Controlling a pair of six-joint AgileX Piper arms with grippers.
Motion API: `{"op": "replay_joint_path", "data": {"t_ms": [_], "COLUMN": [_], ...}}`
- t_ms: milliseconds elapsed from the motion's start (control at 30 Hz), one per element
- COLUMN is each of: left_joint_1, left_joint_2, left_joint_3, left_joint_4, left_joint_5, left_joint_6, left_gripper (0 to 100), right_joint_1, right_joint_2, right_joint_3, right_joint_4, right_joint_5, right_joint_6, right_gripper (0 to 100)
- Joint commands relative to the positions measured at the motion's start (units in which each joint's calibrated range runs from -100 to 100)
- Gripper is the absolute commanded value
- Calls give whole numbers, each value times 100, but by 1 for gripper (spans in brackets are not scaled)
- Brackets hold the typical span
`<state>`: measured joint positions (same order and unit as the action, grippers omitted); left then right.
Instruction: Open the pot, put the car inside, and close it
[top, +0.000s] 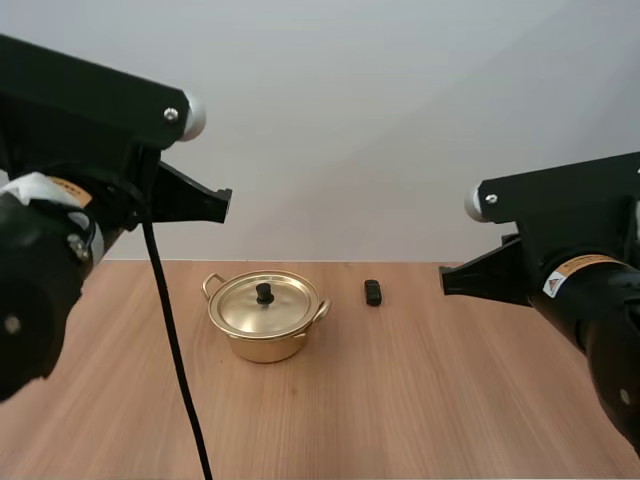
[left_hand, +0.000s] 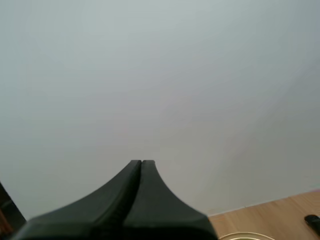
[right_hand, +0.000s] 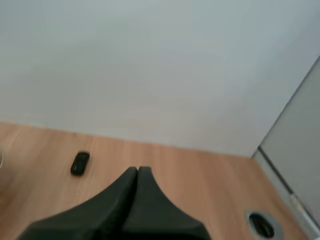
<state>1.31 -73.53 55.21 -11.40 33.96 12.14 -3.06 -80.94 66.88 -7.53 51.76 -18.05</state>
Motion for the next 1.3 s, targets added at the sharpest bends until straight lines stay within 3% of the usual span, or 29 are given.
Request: {"op": "replay_joint_path", "data": {"t_ms": [0, 67, 167, 333, 400, 1100, 1200, 1267], "left_joint_1": [2, 2, 2, 2, 2, 2, 2, 2], "left_joint_2": [3701, 4430, 5349, 6122, 6243, 7588, 7725, 7751], "left_joint_3": [-487, -610, -784, -1031, -1072, -1873, -1873, -1873], "left_joint_4": [-1445, -1445, -1483, -1643, -1701, -1934, -1903, -1871], "left_joint_5": [3982, 4017, 4017, 4017, 4017, 3785, 3686, 3539], "left_joint_6": [2090, 2090, 2090, 2045, 2035, 2035, 2035, 2035], "left_gripper": [0, 0, 16, 74, 83, 82, 78, 69], "right_joint_1": [-47, -54, -54, -54, -54, -140, -145, -145], "right_joint_2": [365, 426, 426, 426, 426, 426, 426, 426], "right_joint_3": [-10, -10, -10, -10, -10, -10, -10, -10], "right_joint_4": [3063, 3258, 3200, 3169, 3169, 3174, 3174, 3174], "right_joint_5": [648, 711, 711, 711, 711, 711, 695, 695], "right_joint_6": [-2751, -2750, -2788, -2788, -2788, -2818, -2818, -2818], "right_gripper": [0, 0, 0, 0, 0, 0, 0, 0]}}
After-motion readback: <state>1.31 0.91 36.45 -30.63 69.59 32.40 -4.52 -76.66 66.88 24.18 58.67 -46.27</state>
